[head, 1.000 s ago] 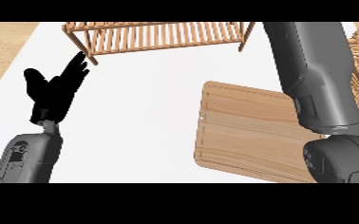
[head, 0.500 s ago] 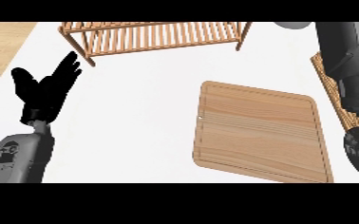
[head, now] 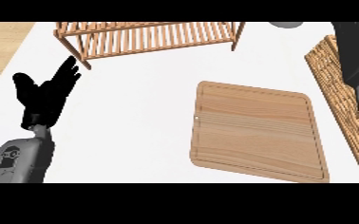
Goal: Pick the bell pepper from the cutting board and place it in the basket
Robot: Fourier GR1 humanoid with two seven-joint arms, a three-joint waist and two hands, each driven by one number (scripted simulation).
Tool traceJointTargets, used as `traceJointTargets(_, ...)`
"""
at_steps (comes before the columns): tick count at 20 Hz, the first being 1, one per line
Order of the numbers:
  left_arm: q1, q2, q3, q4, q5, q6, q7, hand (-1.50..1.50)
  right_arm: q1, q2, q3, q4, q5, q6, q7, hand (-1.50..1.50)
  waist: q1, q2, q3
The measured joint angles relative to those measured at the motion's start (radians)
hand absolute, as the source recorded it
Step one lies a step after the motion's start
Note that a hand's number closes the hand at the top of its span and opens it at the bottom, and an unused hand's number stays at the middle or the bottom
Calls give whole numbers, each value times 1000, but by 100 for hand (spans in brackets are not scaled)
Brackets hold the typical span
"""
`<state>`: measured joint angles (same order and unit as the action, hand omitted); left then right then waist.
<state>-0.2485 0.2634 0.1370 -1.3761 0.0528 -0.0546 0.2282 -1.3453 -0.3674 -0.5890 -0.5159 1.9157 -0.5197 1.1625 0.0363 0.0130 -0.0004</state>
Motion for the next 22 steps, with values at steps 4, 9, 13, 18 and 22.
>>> traceJointTargets(4, 7, -5, 4, -13, -2, 11, 7, 0, 54, -9, -23, -19, -8, -11, -25, 150, -15, -6, 0)
traceJointTargets(9, 29, -2, 9, -30, 4, 3, 11, 0, 127, -10, -61, -63, -51, -55, -70, 150, -22, -10, 0)
traceJointTargets(13, 41, 0, 16, -34, 9, -4, 7, 0, 194, -4, -79, -100, -79, -99, -100, 150, -26, -11, 1)
traceJointTargets(18, 37, -5, 16, -36, 6, 3, 11, 0, 283, -4, -132, -180, -47, -141, -73, -150, -30, -10, 1)
traceJointTargets(22, 33, -7, 17, -30, 6, 0, 5, 0, 311, -13, -159, -191, -61, -169, -83, -150, -27, -9, 1)
